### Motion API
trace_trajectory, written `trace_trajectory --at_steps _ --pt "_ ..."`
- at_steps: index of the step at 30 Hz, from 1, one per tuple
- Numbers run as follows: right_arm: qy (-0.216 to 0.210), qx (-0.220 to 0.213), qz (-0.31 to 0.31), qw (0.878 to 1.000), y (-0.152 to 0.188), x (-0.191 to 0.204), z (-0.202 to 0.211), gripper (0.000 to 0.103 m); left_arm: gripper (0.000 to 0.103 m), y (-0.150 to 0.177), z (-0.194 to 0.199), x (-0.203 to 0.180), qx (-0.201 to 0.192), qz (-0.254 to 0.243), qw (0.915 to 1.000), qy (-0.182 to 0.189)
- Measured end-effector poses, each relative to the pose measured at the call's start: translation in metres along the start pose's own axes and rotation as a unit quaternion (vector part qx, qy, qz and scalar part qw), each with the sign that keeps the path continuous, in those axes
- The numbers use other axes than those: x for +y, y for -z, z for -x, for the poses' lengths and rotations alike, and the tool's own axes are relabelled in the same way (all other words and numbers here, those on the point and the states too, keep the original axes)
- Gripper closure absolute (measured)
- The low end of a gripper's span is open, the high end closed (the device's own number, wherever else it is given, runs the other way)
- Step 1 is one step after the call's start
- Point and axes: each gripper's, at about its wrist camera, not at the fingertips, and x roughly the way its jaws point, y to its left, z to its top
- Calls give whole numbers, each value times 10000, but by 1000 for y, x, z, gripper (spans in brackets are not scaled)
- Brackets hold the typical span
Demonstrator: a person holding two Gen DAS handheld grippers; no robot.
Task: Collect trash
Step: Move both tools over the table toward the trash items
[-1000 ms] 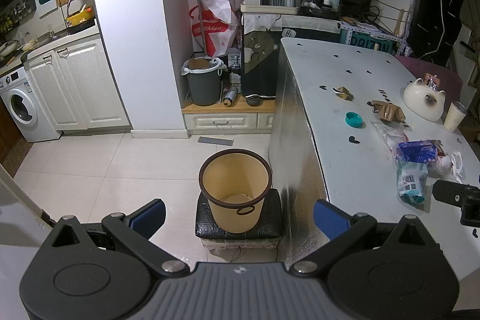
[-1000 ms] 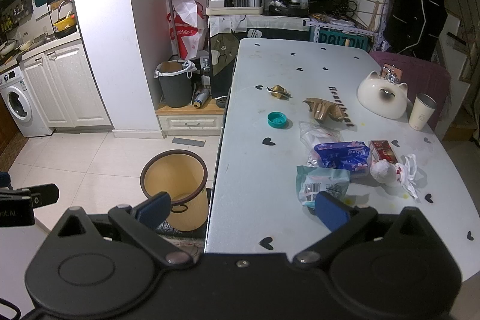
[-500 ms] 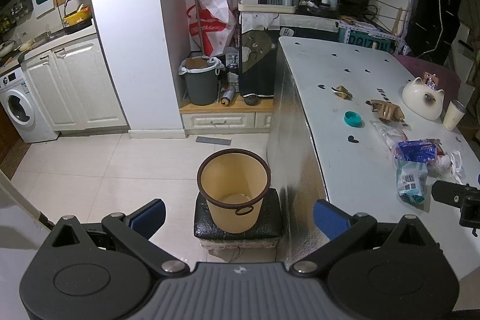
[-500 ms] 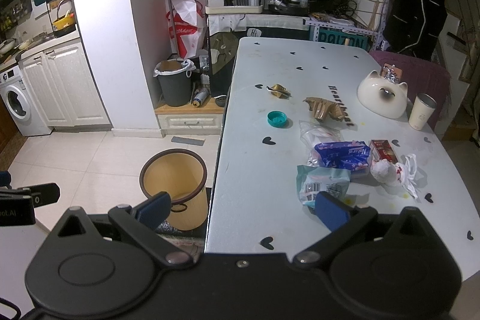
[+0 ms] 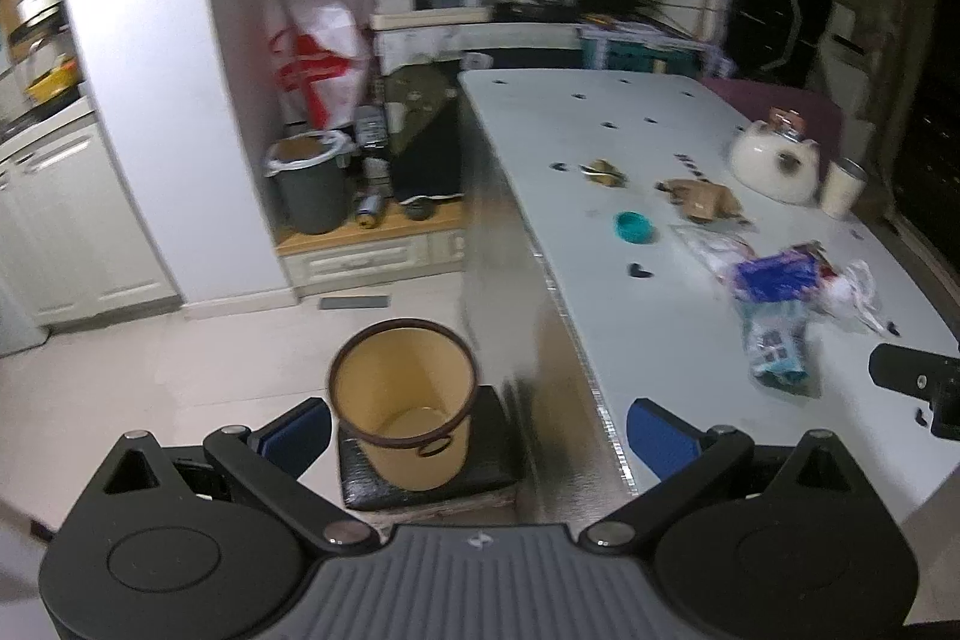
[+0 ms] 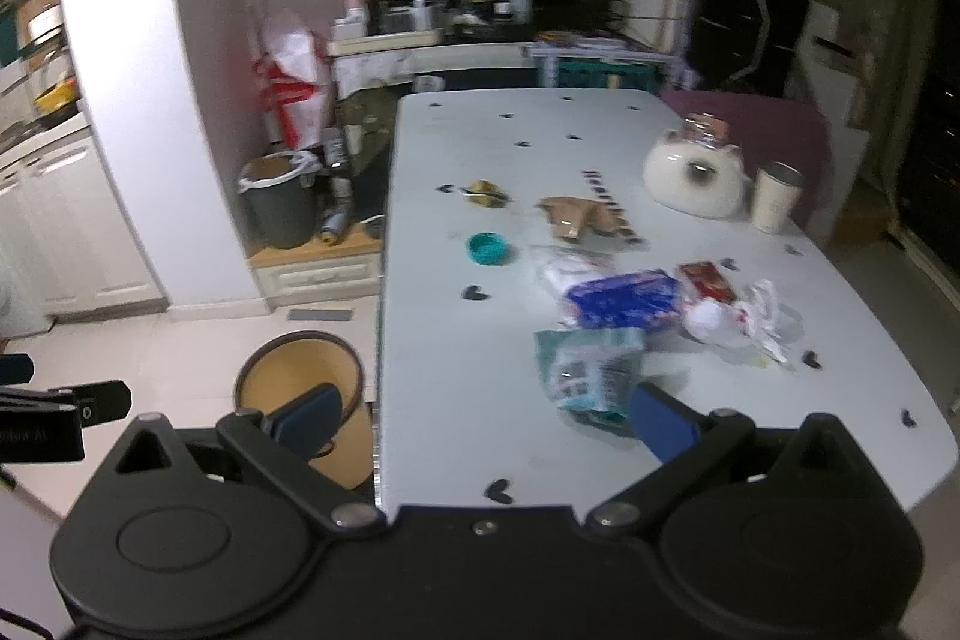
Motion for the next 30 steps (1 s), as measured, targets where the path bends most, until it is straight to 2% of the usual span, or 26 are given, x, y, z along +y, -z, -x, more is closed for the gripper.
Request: trace_trajectory --at_steps 9,17,22,30 --pt "250 36 -443 9987 -4 -55 -15 0 0 -18 -28 -49 57 -285 9987 429" --pt "242 -38 -438 9987 -31 -138 -46 0 0 -47 -58 -123 37 -147 9989 443" --pt "378 -34 -399 9985 -51 -191 -74 0 0 -64 -79 -168 101 -77 9993 359" --pt "379 253 -1096 9929 -77 -261 -139 0 0 -73 -111 -223 446 -217 9985 243"
